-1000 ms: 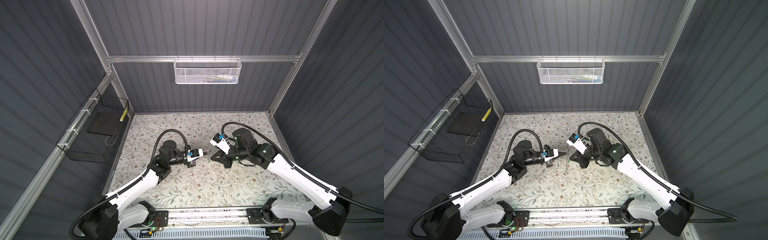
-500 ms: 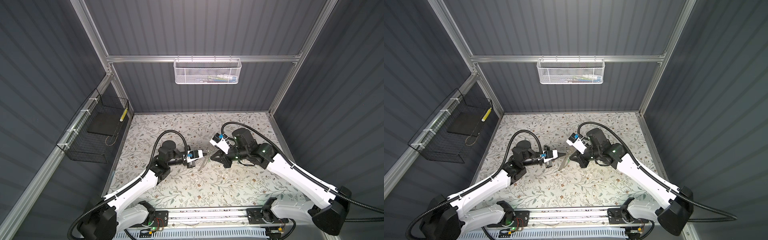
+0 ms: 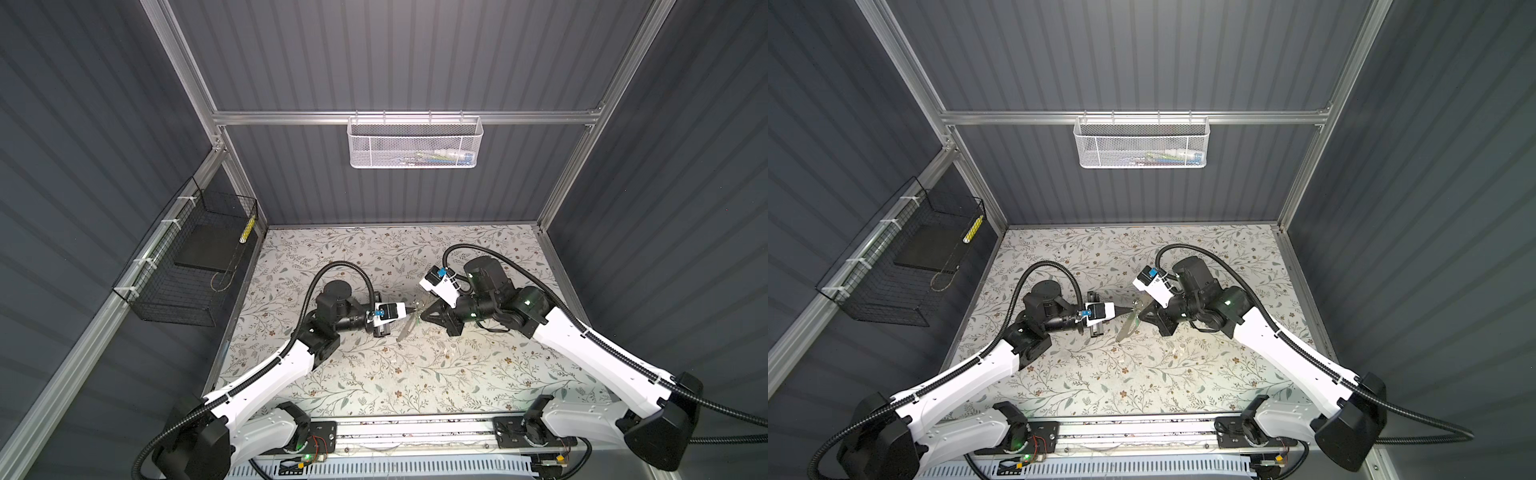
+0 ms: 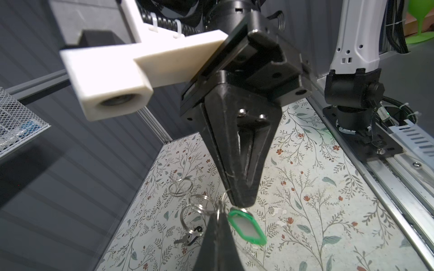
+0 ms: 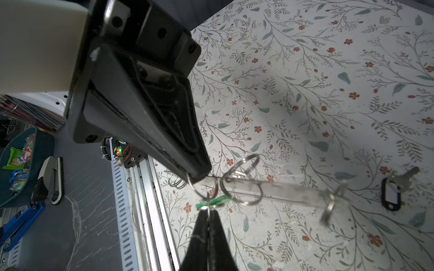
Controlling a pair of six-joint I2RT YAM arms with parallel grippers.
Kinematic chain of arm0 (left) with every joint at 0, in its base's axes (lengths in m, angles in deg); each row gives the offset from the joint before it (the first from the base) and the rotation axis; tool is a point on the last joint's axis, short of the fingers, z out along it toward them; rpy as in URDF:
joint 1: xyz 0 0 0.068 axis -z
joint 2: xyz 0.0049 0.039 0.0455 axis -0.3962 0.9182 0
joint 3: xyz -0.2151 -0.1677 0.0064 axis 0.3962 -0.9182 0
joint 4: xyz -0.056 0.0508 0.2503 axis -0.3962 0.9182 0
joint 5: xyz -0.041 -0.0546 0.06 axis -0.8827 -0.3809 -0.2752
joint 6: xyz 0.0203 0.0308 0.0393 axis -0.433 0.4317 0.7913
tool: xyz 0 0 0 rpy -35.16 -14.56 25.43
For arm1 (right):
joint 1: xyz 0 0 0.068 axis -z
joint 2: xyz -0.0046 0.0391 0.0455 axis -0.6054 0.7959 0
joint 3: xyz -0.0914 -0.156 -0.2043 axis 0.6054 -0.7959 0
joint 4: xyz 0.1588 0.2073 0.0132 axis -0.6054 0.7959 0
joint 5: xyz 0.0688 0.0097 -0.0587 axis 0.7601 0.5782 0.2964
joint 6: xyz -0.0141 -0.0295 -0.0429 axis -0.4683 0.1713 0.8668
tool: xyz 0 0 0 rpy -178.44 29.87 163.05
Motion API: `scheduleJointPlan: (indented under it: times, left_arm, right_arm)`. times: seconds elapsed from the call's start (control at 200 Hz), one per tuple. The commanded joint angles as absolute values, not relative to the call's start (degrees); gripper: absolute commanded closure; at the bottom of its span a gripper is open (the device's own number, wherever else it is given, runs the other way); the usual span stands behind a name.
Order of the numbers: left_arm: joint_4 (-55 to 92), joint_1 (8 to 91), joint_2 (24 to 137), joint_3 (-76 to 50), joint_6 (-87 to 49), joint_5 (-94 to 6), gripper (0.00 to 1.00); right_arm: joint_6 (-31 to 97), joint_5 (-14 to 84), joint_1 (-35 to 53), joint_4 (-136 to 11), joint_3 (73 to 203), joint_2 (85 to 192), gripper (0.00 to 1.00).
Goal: Put the keys on the keyring
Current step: 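Hold the green tag's ring against the split ring on the plate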
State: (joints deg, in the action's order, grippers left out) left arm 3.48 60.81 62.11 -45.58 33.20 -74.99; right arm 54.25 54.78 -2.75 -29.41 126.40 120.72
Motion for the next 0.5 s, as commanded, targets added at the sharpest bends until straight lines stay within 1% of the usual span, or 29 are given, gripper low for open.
scheduleJointPlan:
  times: [0.0,0.275,0.495]
  left_arm:
    - [3.54,61.16,60.81,-43.79,34.25,-77.18,1.00]
    - [3.04,61.22,60.69,-43.56,33.59,-78.14,1.00]
    - [-1.84,61.21,61.57,-44.56,28.03,-78.28,1.00]
  right_arm:
    - [53.02,55.72,-2.03,-29.61,127.44,121.36,1.00]
    - [52.61,57.92,-1.00,-28.58,128.18,122.54,1.00]
    - [54.19,59.96,-0.74,-27.61,128.27,123.30,1.00]
